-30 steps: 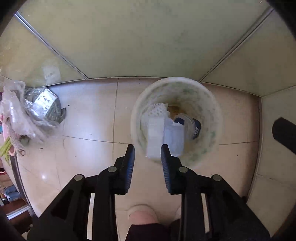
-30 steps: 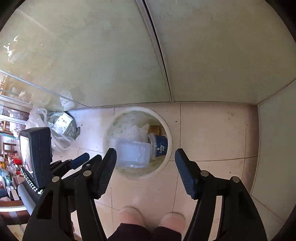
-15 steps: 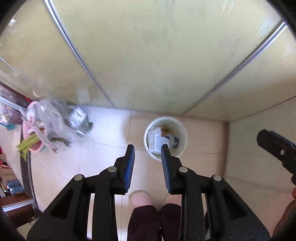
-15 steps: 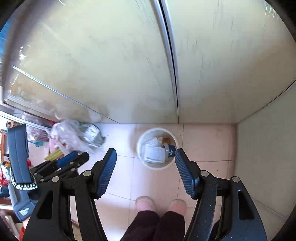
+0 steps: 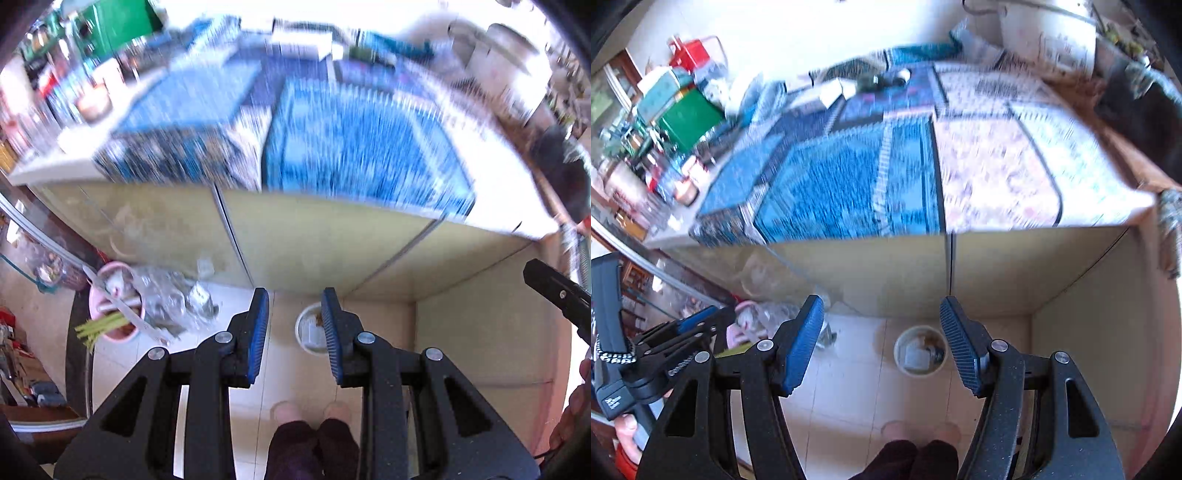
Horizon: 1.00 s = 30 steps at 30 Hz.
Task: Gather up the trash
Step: 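Raise both open tools back up toward the counter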
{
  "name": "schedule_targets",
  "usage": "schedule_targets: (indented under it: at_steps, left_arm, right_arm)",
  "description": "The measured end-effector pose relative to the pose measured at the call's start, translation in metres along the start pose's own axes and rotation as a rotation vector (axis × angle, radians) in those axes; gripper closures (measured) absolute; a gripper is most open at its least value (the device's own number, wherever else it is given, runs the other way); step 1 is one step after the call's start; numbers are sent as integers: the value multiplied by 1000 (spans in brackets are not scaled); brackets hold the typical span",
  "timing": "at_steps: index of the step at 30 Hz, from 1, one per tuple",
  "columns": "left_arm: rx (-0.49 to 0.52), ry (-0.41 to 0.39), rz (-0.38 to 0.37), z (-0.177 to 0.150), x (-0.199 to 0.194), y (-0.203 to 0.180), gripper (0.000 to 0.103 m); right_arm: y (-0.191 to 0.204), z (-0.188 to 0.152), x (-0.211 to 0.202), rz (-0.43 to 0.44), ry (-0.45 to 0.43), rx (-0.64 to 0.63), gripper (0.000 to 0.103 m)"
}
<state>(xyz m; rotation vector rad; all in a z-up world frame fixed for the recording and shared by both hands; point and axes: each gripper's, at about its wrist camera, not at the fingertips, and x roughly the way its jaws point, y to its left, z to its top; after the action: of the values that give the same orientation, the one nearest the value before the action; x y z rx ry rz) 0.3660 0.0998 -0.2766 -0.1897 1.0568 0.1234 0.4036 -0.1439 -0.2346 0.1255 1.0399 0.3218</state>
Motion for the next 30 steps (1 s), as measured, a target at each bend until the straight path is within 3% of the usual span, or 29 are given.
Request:
schedule_targets:
  at_steps: [6,14,22,30]
  left_arm:
    - [0,-116,-33,38,-59,12,72]
    - [23,-214,-32,90,-93,4,66]
    - [8,-262,-3,159,-74,-28,66]
    - [-81,-242,63,236,-26,-55,62]
  right_arm:
    - [16,28,-53,-34,-132,22,41]
    - [13,71,-92,-73,-237,7,41]
    - [-9,136,-74,-30,-276,-47,41]
    - [-26,225,-35,39,-219,-171,41]
